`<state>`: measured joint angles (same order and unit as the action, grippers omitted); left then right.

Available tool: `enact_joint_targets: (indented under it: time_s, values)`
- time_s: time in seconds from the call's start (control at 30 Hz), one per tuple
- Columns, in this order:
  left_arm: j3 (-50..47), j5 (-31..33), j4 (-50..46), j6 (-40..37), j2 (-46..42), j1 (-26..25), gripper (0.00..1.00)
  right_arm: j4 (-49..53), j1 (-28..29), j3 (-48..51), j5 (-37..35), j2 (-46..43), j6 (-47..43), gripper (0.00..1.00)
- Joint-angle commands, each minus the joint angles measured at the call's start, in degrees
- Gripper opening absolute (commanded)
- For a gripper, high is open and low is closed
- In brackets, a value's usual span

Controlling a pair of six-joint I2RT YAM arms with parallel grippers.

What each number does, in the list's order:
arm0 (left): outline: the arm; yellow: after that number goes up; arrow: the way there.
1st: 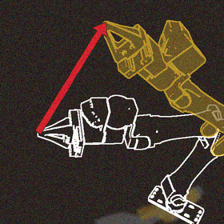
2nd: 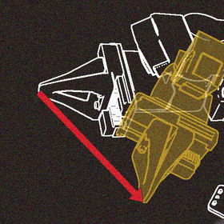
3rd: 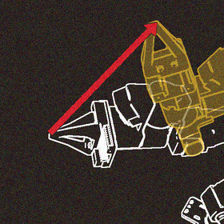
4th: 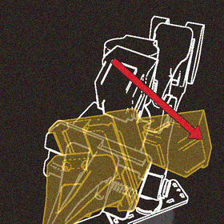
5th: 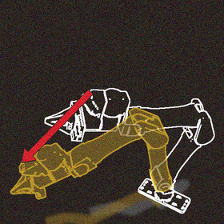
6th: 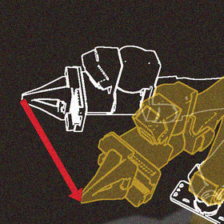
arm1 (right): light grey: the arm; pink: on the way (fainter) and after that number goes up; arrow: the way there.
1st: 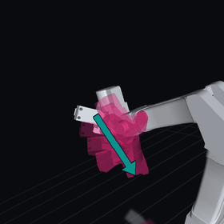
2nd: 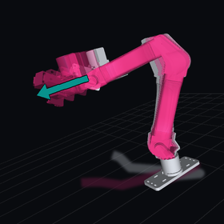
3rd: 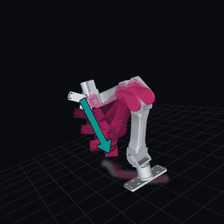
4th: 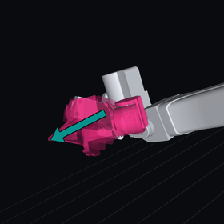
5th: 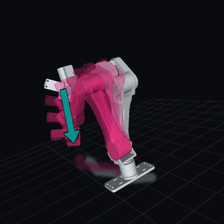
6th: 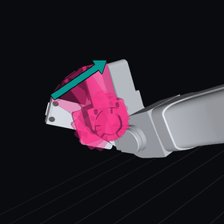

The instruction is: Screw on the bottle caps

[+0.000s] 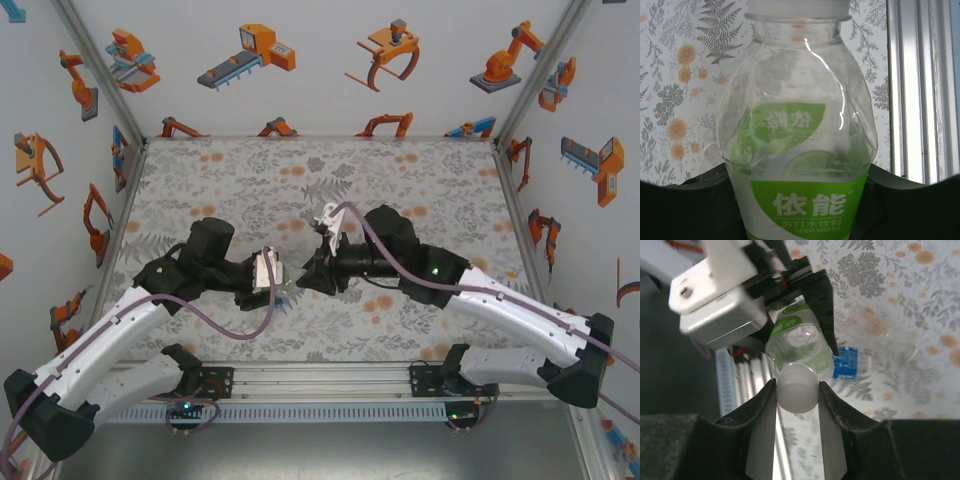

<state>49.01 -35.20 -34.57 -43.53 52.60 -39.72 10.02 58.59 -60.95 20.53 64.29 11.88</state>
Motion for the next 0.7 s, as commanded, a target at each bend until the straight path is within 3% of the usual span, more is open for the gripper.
enact_joint_targets:
  time_s: [0.0, 0.1, 0.2, 0.37, 0.5, 0.67]
  values:
    - [1.7, -0.89, 4.42, 0.85, -1.33, -0.34, 0.0, -10.71, 0.38, 5.39, -10.05, -1.93, 31.45, 0.0]
    - [1.53, 0.4, 4.84, 1.33, -1.75, -0.4, 0.0, -6.88, 0.21, 4.53, -15.08, -2.23, 45.18, 0.0]
    - [1.5, 2.22, 5.88, 2.59, -1.58, -0.42, 0.0, -4.12, -0.85, 3.95, -13.48, -0.79, 58.32, 0.0]
    - [1.7, 3.57, 6.07, 3.38, -1.31, -0.39, 0.0, -2.55, -1.37, 5.47, -13.68, -0.21, 65.45, 0.0]
    - [1.6, 2.47, 6.35, 3.47, -1.27, -0.41, 0.0, -3.69, -1.37, 5.04, -14.13, -0.05, 63.31, 0.0]
    - [1.44, 0.97, 6.35, 3.1, -1.27, -0.51, 0.0, -7.08, -1.41, 3.64, -13.62, -0.56, 51.08, 0.36]
